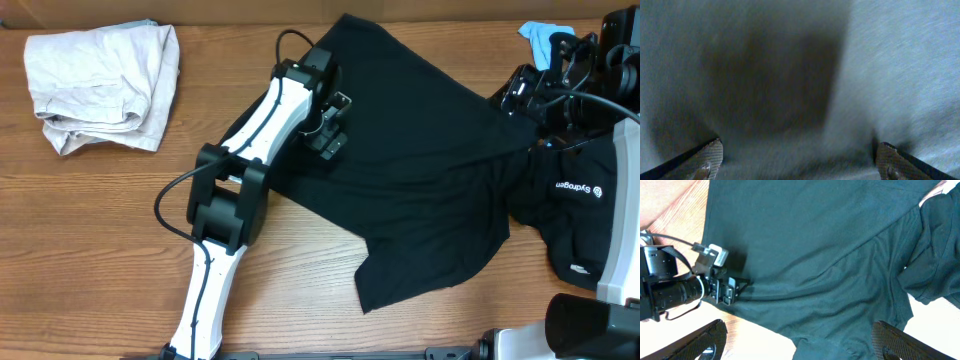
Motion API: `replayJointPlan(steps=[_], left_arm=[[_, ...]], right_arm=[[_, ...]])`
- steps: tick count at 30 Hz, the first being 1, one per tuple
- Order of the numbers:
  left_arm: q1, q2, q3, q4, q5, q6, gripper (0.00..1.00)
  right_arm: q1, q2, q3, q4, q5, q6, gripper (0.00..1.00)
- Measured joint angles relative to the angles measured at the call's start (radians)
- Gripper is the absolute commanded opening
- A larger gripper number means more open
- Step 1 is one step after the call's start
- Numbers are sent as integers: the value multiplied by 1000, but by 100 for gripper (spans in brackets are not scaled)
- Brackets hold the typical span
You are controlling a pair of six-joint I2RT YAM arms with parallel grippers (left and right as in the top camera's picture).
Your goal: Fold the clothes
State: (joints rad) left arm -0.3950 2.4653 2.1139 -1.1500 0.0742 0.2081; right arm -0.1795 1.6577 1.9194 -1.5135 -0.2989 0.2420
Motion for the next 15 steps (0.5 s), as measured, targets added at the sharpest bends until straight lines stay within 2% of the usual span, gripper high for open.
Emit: replayJointPlan(steps=[7,15], left_arm=[[130,2,3,-160,-29,-146,100],[354,17,3,-275,-79,-219,100]], right_arm=[[44,-6,-84,29,2,0,96],[142,-6,-282,130,5,46,95]])
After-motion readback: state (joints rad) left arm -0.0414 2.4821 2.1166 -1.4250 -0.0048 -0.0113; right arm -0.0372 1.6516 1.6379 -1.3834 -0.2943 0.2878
